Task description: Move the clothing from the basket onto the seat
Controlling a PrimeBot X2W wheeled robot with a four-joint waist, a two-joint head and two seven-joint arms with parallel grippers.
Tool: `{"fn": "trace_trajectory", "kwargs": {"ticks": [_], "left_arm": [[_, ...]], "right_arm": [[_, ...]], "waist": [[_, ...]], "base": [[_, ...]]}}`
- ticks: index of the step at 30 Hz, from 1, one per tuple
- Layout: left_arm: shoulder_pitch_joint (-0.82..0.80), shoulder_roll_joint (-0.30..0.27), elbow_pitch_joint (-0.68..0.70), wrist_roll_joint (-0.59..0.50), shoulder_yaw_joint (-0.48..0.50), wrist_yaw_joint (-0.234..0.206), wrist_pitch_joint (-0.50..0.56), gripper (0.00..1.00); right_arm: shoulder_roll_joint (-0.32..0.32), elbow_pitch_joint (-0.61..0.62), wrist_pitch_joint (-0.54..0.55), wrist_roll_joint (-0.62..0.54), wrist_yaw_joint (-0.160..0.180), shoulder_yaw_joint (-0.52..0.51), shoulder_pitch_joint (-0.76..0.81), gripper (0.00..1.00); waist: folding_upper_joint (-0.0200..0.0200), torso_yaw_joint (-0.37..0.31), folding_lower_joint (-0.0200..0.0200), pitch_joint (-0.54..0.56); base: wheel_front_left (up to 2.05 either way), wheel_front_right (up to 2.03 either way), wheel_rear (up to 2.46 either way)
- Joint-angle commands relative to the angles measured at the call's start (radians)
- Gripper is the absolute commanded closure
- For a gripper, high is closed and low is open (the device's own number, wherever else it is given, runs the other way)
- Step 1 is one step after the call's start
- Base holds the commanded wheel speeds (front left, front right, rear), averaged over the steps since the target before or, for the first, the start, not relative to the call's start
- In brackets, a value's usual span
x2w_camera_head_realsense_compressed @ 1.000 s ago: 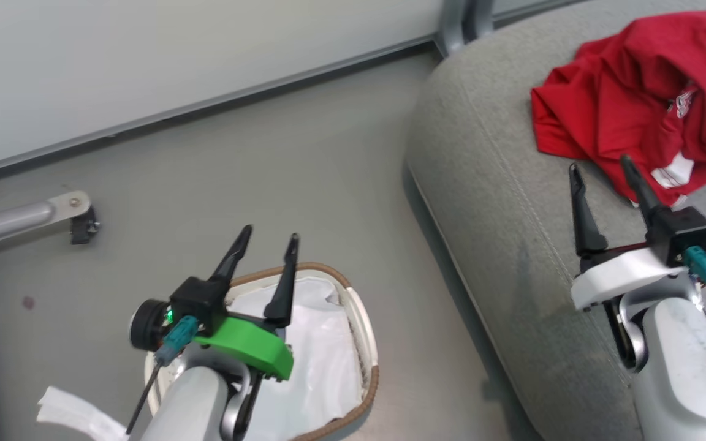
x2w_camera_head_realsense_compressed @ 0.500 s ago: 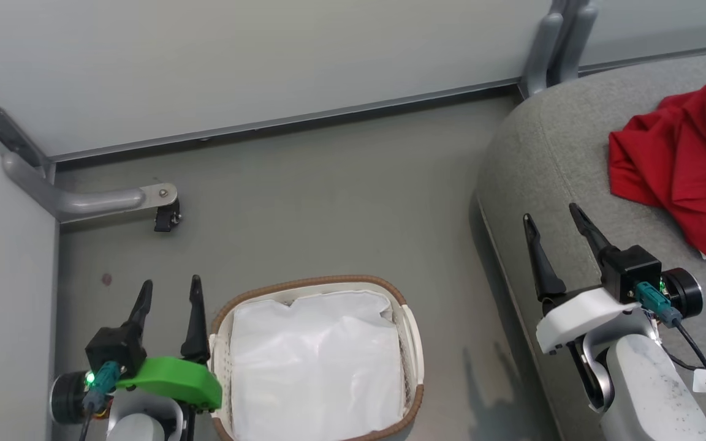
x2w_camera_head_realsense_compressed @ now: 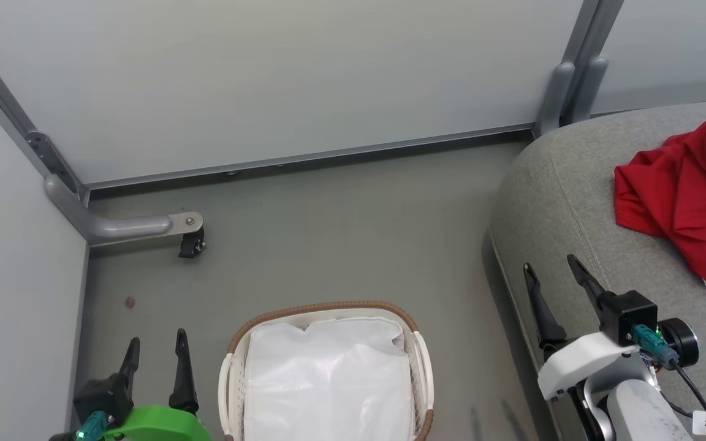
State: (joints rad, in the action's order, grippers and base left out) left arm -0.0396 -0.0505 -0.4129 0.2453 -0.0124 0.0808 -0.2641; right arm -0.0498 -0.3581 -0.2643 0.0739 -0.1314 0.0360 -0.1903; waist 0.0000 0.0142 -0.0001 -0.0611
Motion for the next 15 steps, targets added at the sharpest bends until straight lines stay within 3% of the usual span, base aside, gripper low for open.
{"fn": "trace_trajectory", "kwargs": {"ticks": [1,3,4,8,15], "left_arm": [[0.021,-0.001,-0.002,0.007,0.002,0.006,0.0,0.0],[0.032,-0.001,0.001,0.012,0.002,0.012,0.0,0.0],[0.022,0.0,0.001,0.008,0.001,0.009,0.0,1.0],[0.028,0.004,-0.028,0.014,0.002,0.01,0.003,1.0],[0.013,0.003,-0.016,0.14,0.02,0.014,0.044,1.0]], "right_arm": [[-0.004,-0.003,0.0,0.001,0.001,-0.001,0.022,0.0],[-0.004,-0.004,0.0,0.001,0.001,-0.005,0.039,0.0],[0.0,-0.003,0.0,0.0,0.0,-0.004,0.031,1.0],[0.005,-0.034,0.003,0.009,0.0,-0.005,0.053,1.0],[0.004,-0.026,0.045,0.152,0.0,-0.026,0.049,1.0]], "waist": [[0.0,-0.003,0.0001,0.016],[0.0,-0.003,0.0001,0.026],[0.0,-0.002,0.0001,0.021],[0.0,-0.002,0.0001,0.024],[0.0,-0.003,0.0001,0.026]], "base": [[0.0,0.0,0.0],[0.0,0.0,0.0],[0.0,0.0,0.0],[0.0,0.0,0.0],[0.0,0.0,0.0]]}}
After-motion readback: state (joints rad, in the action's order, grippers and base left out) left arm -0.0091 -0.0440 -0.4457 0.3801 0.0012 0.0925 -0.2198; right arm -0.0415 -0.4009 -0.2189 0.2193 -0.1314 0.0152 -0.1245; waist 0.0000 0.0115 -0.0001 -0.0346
